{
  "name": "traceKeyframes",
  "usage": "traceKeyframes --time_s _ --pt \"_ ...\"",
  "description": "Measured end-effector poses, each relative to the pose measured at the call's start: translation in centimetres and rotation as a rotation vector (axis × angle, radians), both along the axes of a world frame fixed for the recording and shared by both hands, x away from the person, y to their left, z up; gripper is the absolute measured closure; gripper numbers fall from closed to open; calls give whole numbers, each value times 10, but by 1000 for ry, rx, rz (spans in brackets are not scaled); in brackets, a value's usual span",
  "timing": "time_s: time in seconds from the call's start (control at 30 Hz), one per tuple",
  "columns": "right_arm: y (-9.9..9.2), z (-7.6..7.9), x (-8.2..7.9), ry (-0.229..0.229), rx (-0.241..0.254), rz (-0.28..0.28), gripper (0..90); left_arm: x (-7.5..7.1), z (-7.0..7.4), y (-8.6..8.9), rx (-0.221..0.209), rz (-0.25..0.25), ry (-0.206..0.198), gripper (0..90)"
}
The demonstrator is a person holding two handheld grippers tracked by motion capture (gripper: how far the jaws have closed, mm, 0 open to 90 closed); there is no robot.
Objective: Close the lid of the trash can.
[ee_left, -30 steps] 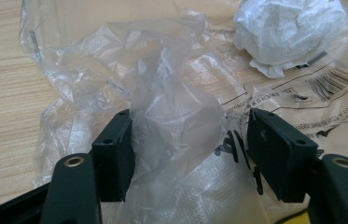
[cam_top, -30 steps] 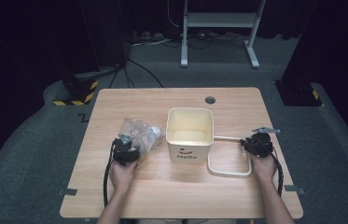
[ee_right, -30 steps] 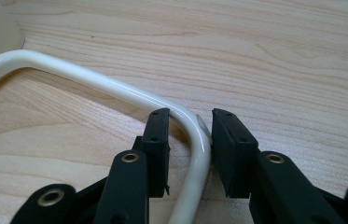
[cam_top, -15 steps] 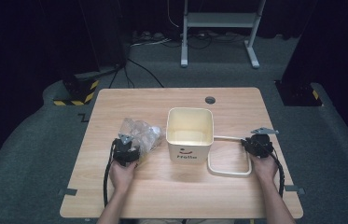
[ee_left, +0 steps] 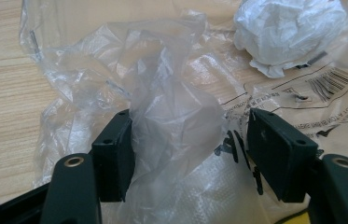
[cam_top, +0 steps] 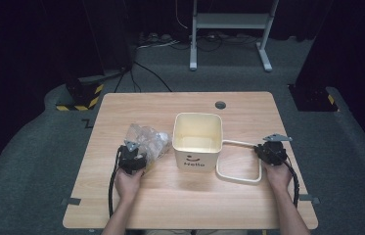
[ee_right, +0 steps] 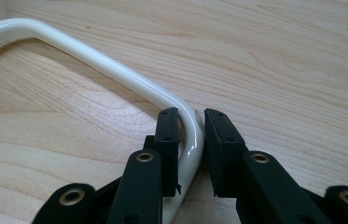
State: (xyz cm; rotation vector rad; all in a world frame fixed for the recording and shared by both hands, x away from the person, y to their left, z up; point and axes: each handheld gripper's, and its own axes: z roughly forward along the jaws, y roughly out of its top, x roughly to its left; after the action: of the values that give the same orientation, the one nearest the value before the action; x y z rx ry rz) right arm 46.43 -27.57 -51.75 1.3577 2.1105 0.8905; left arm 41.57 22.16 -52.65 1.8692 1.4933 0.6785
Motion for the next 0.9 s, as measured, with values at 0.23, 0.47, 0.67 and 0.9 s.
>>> traceKeyframes --time_s 0.23,0.47,0.67,0.9 --pt "-2 2 -1 2 13 -4 769 0 0 0 -1 0 0 357" --pt "-4 10 -5 -3 15 -8 773 0 0 0 -1 -1 0 356" --pt "-8 17 -8 -2 22 -20 775 0 0 0 -2 -1 0 356" --pt "-12 26 -14 -4 27 -24 777 0 0 0 -1 -1 0 355"
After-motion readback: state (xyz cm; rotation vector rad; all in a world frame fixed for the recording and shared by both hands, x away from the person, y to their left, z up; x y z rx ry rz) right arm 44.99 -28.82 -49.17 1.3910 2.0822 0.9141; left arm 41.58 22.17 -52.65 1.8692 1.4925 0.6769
